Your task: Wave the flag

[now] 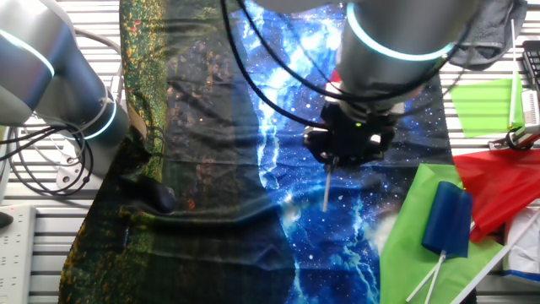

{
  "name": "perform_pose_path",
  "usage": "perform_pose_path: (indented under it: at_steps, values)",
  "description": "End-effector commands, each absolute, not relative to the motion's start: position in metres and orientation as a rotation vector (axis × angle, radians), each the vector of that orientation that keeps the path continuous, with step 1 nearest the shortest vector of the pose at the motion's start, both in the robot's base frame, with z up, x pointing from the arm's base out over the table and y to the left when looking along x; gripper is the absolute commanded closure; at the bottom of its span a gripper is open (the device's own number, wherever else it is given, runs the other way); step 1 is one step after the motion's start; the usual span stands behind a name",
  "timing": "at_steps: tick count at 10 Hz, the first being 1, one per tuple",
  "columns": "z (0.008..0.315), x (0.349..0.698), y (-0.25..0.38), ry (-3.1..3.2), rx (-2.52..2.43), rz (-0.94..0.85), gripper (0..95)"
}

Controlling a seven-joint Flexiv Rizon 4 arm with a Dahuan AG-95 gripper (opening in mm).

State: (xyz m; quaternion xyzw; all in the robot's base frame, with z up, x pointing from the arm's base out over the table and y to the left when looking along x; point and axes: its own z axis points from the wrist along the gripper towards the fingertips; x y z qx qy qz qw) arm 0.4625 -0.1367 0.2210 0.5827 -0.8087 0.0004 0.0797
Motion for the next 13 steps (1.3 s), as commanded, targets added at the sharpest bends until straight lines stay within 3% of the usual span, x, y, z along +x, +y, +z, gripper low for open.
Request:
perform_pose_path:
  at_steps: [1, 13]
  values:
    - [0.2207, 0.4627, -0.1374, -2.801, 0.213, -0.378, 95.0]
    - [0.2166, 0.4651, -0.1384, -2.821, 0.159, -0.446, 95.0]
